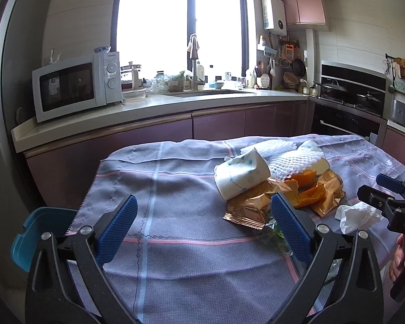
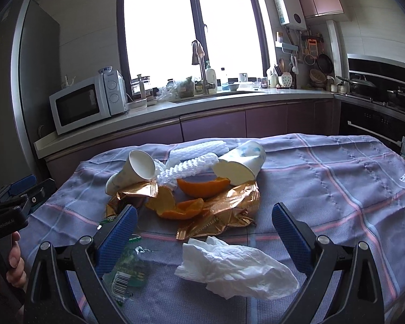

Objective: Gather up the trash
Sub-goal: 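Grasp the green plastic bag with the left tool while the right tool grasps the white tissue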

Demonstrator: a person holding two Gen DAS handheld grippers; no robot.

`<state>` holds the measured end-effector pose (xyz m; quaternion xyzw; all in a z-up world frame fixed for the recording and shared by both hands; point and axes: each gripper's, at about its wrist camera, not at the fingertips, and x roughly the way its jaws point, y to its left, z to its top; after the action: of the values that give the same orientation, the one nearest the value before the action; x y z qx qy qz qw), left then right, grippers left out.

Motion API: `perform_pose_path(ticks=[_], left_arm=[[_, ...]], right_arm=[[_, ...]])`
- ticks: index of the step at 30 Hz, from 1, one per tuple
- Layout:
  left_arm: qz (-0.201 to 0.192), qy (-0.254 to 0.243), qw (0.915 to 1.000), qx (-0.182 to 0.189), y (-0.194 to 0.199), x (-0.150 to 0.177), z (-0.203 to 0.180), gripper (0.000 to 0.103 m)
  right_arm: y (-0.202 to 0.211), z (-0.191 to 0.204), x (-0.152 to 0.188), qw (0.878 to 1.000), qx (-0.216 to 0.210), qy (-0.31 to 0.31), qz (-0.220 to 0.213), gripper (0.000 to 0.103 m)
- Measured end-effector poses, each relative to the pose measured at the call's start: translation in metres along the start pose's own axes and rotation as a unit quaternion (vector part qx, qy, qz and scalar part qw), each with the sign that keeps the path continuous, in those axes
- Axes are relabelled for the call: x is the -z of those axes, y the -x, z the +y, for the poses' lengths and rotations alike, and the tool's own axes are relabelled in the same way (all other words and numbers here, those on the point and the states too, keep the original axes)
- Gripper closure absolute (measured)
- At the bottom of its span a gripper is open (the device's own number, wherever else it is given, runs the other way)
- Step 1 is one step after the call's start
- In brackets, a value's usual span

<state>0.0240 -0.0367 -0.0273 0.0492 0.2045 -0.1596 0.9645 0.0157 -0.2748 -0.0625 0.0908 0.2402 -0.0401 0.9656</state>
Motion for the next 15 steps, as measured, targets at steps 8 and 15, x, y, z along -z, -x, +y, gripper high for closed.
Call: perform_pose_path(ticks=[8, 15], left_arm=[[0.045, 0.002, 0.9985, 0.032, -0.035, -0.010, -0.001, 0.008], [0.087, 0.004, 0.9896, 0.115, -0.042, -0.005, -0.010, 0.013]], right_arm=[[-0.004, -0.030, 0.017, 0.999, 0.005, -0.032, 0.037, 0.006], [0.003, -0.043, 0.022, 0.998, -0.012, -0.042, 0.051, 0.006]])
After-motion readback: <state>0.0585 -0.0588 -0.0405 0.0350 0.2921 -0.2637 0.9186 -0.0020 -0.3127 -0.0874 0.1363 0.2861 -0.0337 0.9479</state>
